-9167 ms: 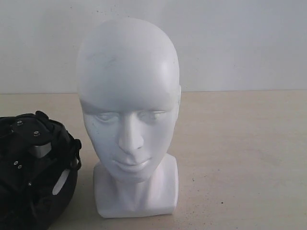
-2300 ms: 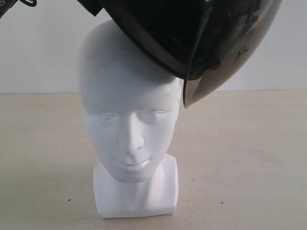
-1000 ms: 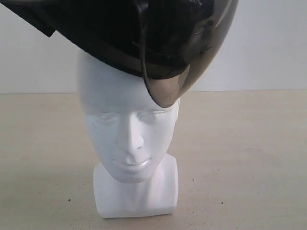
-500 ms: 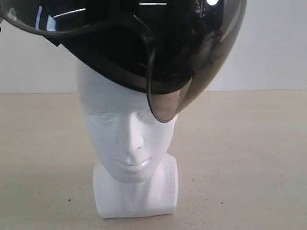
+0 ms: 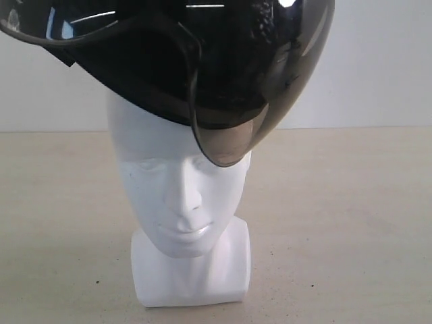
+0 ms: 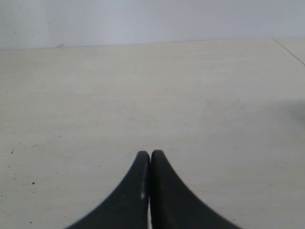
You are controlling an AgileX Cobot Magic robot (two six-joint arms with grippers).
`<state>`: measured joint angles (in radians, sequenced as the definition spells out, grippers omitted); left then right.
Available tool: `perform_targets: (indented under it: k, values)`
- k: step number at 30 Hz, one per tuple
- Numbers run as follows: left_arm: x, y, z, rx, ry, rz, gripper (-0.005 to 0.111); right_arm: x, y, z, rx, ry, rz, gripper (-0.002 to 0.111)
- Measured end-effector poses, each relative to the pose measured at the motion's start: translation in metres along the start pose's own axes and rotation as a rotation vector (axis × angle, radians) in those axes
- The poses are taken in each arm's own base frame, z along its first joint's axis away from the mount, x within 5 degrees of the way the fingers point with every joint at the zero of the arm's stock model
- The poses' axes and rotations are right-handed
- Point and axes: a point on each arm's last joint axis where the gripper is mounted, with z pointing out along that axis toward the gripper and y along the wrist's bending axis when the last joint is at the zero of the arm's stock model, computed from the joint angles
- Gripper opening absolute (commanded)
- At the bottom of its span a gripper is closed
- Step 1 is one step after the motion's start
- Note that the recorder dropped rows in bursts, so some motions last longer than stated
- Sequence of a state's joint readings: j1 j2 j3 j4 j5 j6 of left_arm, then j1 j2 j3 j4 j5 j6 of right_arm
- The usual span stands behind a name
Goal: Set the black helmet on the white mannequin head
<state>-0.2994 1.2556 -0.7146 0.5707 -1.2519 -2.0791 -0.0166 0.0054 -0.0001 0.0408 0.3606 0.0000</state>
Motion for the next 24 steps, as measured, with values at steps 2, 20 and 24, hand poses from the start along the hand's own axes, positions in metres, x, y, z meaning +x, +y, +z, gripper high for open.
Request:
perform_targets:
  k: [2,20,24]
  values:
    - [0.0,0.0,0.0,-0.002,-0.001,-0.002,0.004,0.0,0.0,0.0,0.0,0.0,0.0,0.0]
    - [-0.008,0.028,0.0,-0.125,-0.026,-0.01,0.004,0.0,0.0,0.0,0.0,0.0,0.0,0.0]
    - [-0.008,0.028,0.0,-0.128,-0.027,-0.006,0.004,0.0,0.0,0.0,0.0,0.0,0.0,0.0]
